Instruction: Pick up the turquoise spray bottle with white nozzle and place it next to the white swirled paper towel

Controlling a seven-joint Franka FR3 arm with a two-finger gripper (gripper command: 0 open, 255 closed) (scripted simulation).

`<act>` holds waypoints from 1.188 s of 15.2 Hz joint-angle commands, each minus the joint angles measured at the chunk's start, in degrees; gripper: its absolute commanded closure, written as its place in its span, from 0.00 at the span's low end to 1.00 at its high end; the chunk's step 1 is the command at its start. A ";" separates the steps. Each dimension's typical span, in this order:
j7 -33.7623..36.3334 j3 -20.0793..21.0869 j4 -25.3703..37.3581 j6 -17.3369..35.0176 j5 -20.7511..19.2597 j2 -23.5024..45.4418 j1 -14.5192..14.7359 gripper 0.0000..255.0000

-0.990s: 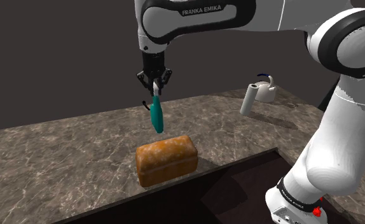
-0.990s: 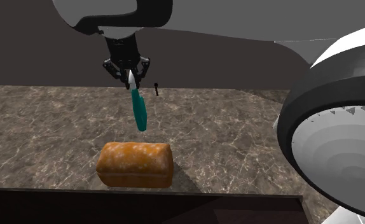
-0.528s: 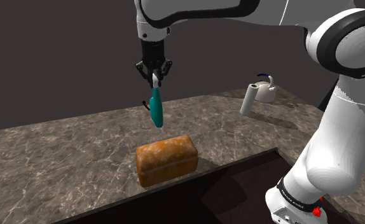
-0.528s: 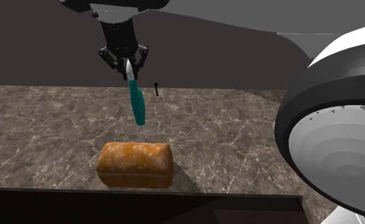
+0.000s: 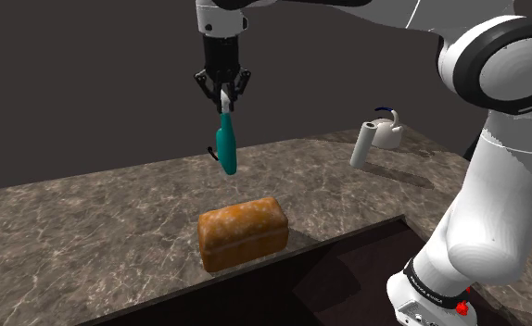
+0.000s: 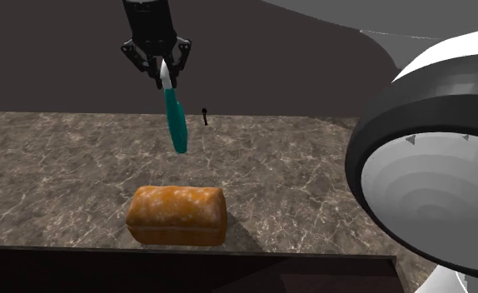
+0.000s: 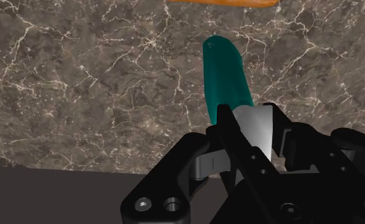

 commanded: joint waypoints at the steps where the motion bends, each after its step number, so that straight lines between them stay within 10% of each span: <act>1: 0.08 0.05 2.47 -1.81 -0.21 0.70 0.20 1.00; 17: 0.84 0.27 32.37 -20.73 -3.89 11.93 4.30 1.00; 18: -0.11 0.21 26.06 -18.44 -2.58 7.84 2.26 1.00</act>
